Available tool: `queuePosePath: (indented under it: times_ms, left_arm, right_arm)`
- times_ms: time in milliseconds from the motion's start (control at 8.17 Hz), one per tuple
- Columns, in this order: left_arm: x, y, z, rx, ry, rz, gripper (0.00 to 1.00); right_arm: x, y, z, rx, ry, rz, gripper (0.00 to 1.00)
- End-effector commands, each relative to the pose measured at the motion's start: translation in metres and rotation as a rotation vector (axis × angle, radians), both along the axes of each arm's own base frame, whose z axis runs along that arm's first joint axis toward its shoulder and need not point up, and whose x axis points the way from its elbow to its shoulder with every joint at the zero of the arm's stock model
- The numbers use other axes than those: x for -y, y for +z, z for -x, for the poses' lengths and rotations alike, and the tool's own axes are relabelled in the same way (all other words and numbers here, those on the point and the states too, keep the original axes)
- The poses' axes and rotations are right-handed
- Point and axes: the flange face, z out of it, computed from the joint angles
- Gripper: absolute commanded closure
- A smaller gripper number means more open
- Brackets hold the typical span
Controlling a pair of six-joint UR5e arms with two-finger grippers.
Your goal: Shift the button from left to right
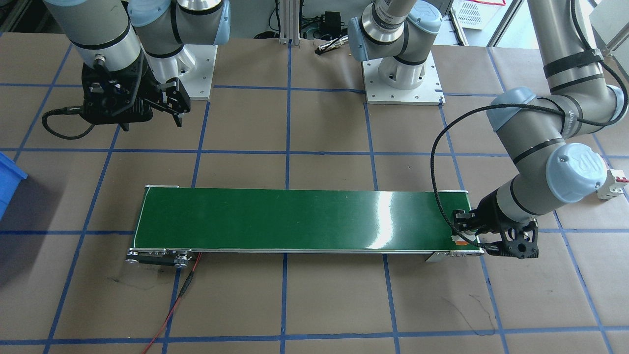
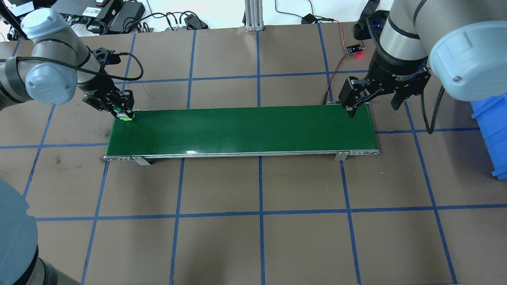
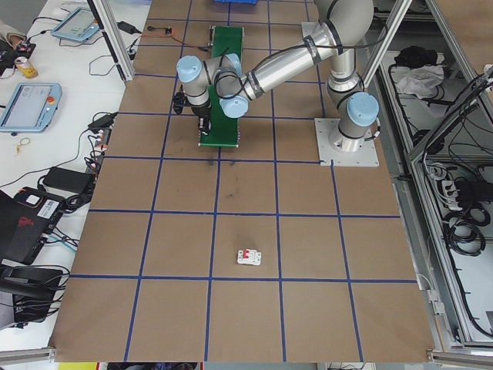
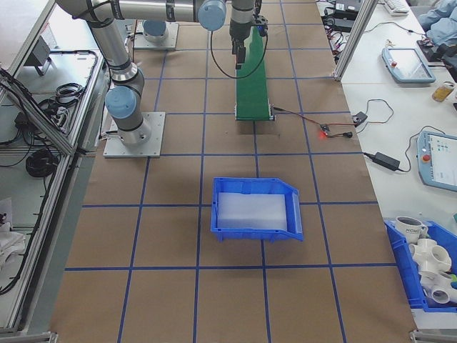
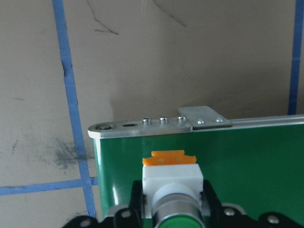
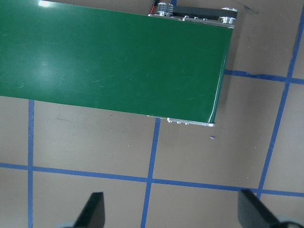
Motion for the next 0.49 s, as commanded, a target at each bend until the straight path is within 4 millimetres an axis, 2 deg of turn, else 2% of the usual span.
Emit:
queuePosePath:
  times_ms: [0, 122, 367]
  left_arm:
    - [-0.016, -0.001, 0.004, -0.005, 0.030, -0.033, 0.06]
    - [-0.024, 0.003, 0.006, -0.012, 0.059, -0.069, 0.00]
    - [-0.032, 0.032, 0.022, 0.001, 0.126, -0.052, 0.00]
  right_arm:
    - [0.000, 0.000, 0.000, 0.000, 0.000, 0.000, 0.00]
    - [0.000, 0.000, 0.000, 0.000, 0.000, 0.000, 0.00]
    - [0.000, -0.001, 0.000, 0.000, 0.000, -0.002, 0.00]
